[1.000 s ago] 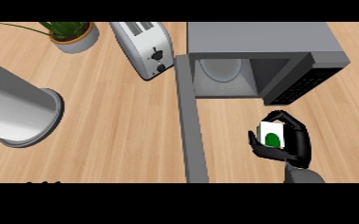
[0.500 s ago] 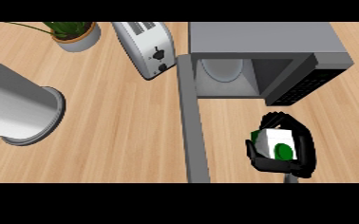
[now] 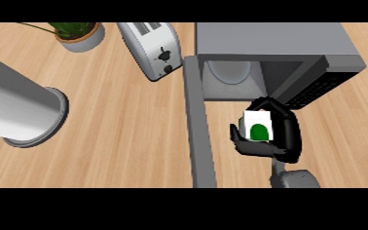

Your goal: Pick up the milk, place it into the microwave and close the microwave

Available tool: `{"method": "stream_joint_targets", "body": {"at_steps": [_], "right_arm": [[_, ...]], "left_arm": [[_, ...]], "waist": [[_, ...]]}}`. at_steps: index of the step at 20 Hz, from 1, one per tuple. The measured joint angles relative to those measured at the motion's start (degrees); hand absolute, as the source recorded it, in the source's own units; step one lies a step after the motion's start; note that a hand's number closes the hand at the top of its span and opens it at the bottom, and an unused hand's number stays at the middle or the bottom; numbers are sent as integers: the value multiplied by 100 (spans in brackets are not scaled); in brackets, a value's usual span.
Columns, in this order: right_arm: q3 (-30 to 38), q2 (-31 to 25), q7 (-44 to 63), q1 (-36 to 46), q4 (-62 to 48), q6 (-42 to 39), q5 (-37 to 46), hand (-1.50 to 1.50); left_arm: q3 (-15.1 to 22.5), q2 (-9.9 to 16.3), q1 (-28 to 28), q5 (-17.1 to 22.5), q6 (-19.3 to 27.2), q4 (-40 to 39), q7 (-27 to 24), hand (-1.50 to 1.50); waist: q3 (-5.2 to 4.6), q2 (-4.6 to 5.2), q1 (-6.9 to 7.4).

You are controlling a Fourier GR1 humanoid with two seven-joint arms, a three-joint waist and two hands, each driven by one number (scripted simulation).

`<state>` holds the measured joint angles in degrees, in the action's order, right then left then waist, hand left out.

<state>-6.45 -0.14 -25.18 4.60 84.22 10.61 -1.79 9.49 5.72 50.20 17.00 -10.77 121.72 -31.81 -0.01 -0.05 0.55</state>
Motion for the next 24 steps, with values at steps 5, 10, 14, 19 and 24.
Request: {"method": "stream_joint_targets", "body": {"at_steps": [5, 10, 14, 19, 24], "right_arm": [[-65, 10, 62, 896, -1000, 570, 136, 150], [107, 12, 39, 1750, -2183, 1000, 178, 150], [360, 13, -477, 2329, -3337, 1099, -112, 150], [824, -72, -881, 3259, -4776, 1239, -122, 150], [1076, -222, -1188, 3876, -5880, 1581, 38, 150]], "left_arm": [[-258, 96, -61, 168, -123, -146, -43, -150], [-346, 148, 54, 298, -221, -30, 11, -150], [-308, 87, 25, 191, -223, -107, -23, -150], [-425, 111, -174, 245, -263, -221, -8, -150], [-375, 110, -147, 188, -330, -269, -35, -150]], "waist": [[1, 12, 44], [3, 20, 72], [6, 31, 98], [8, 63, 158], [12, 104, 258]]}}
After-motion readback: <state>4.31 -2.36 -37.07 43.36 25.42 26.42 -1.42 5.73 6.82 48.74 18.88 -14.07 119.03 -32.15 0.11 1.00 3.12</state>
